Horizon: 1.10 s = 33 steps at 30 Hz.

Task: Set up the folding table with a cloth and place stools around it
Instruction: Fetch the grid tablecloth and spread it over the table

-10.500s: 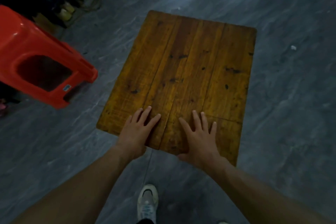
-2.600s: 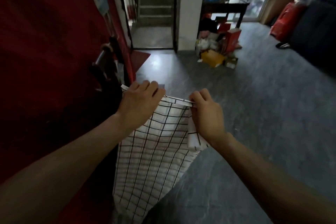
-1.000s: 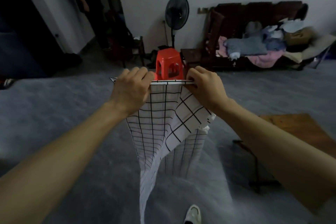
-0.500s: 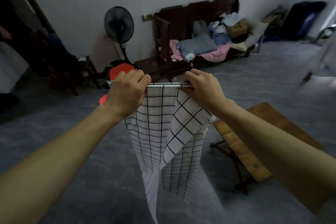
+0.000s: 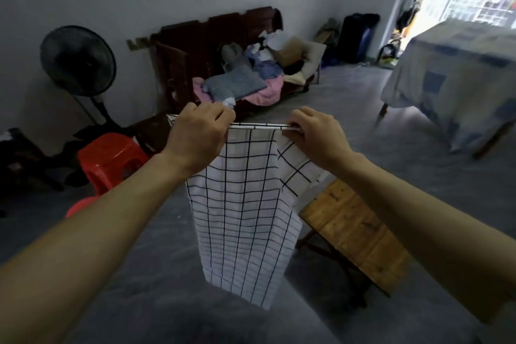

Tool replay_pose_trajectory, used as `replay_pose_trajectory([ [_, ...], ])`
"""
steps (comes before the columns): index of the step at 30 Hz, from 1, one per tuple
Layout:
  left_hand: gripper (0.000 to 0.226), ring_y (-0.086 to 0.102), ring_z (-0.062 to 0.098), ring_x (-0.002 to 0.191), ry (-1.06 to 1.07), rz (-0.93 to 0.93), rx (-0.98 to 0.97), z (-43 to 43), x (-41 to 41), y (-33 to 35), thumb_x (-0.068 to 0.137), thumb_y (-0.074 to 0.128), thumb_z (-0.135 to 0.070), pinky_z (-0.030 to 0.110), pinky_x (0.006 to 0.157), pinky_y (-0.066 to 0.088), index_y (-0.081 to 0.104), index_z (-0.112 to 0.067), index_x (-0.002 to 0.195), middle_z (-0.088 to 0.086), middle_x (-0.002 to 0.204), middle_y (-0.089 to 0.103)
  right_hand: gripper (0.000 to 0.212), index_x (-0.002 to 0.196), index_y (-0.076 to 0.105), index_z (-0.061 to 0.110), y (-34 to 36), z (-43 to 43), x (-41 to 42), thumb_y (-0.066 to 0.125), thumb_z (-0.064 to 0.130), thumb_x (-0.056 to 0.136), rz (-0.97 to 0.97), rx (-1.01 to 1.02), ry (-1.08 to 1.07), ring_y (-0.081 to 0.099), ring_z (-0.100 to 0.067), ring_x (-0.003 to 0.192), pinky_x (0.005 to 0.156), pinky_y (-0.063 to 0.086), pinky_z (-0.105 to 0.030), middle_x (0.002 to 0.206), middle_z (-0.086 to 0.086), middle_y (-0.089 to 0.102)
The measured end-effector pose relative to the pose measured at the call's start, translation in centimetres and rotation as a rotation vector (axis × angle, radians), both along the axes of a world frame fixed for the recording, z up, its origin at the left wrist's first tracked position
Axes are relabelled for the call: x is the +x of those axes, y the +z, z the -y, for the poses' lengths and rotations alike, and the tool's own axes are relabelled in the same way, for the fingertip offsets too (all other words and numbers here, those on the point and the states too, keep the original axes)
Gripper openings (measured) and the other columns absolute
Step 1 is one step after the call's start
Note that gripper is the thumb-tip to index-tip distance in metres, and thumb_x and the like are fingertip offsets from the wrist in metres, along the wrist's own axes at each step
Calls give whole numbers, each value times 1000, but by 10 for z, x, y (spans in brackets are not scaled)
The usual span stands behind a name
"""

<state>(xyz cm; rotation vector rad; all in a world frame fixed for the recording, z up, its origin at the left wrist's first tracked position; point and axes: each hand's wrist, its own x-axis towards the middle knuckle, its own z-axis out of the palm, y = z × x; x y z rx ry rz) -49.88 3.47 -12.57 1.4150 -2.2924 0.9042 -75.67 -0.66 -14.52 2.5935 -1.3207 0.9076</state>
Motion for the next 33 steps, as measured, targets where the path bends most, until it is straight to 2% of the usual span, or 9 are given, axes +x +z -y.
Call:
replay_pose_trajectory([
  [11, 12, 54, 34, 79, -162, -49, 74, 175, 24, -17, 87, 55, -10, 43, 68, 38, 59, -8, 98, 12, 88, 59, 22, 103, 60, 7, -14, 122, 27, 62, 27, 94, -26, 39, -221, 60, -32, 77, 66, 51, -44, 102, -8, 61],
  [15, 10, 52, 33, 75, -195, -37, 81, 261, 15, -29, 84, 58, -10, 41, 64, 37, 57, -9, 94, 11, 85, 56, 21, 101, 60, 7, -26, 197, 20, 63, 26, 94, 10, 41, -278, 60, -32, 75, 66, 50, -44, 99, -9, 60],
  [22, 11, 49, 32, 68, -314, 17, 83, 413, -14, -34, 84, 65, -3, 39, 60, 33, 57, -9, 88, 11, 79, 53, 19, 98, 60, 7, -33, 315, -13, 65, 24, 93, 45, 60, -328, 56, -27, 68, 60, 47, -37, 91, -8, 59],
  [28, 8, 49, 32, 67, -473, -10, 84, 511, -58, -21, 84, 63, -2, 41, 57, 36, 59, -8, 88, 13, 79, 54, 20, 94, 60, 8, -21, 382, -46, 65, 28, 93, 22, 43, -485, 57, -30, 67, 57, 47, -38, 90, -7, 60],
  [33, 3, 51, 32, 72, -615, -61, 102, 597, -100, -21, 88, 60, -5, 43, 60, 39, 61, -8, 90, 13, 82, 56, 18, 85, 57, 8, -21, 429, -71, 68, 22, 89, -7, -22, -626, 52, -31, 57, 49, 41, -35, 78, -7, 56],
])
